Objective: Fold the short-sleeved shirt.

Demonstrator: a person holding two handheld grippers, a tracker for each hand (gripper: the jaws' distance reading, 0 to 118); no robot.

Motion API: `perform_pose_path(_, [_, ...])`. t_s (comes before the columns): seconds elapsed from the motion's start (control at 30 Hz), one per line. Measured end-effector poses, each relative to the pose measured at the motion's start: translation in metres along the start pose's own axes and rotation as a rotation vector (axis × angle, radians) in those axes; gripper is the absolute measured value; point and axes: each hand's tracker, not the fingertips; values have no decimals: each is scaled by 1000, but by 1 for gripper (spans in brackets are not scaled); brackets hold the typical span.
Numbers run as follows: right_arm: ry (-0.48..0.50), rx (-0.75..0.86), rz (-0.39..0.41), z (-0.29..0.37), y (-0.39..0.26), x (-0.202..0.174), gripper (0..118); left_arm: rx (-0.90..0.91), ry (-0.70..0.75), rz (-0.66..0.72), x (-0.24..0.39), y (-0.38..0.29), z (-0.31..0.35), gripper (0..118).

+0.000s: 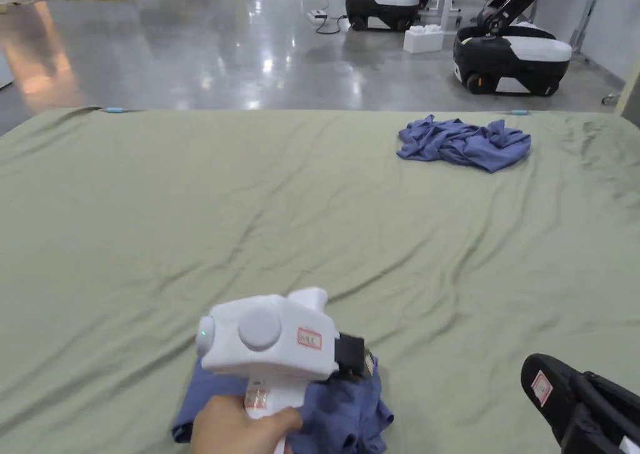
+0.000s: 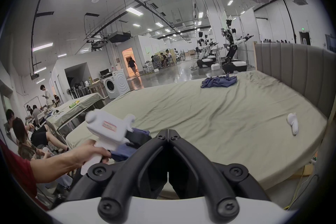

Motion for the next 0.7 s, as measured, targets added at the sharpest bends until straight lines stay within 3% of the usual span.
perform_pose_path(0.07, [13, -6, -24, -7, -4, 2, 2, 46, 84, -28, -11, 9, 21, 43])
perform_pose_path(0.13, [16, -14, -29, -11, -5, -1, 2, 86, 121, -8, -24, 16, 40, 73])
perform_pose_path(0.17, [24, -11, -31, -12, -6, -2, 2, 88, 136, -3, -30, 18, 43, 80])
perform_pose_path(0.3, [39, -9, -22, -16, -3, -9, 2, -57, 332, -129, -32, 10, 18, 80])
perform_pose_path(0.53, [37, -13, -4, -10, 0, -8, 2, -162, 434, -299, -14, -23, -31, 80])
perform_pose_path(0.57, [31, -14, -2, -9, 0, -8, 2, -168, 446, -326, -12, -22, -30, 78])
perform_pose_path(0.6, [29, -14, -1, -8, 0, -6, 2, -162, 440, -330, -11, -20, -27, 59])
perform_pose_path(0.63, [28, -14, -1, -7, 0, -5, 2, -136, 406, -295, -14, -16, -21, 30])
perform_pose_path(0.67, [25, -13, -5, -7, 0, -4, 2, -88, 349, -224, -18, -13, -10, 15])
perform_pose_path(0.7, [23, -13, -10, -6, -1, -3, 2, -74, 333, -188, -20, -10, -3, 15])
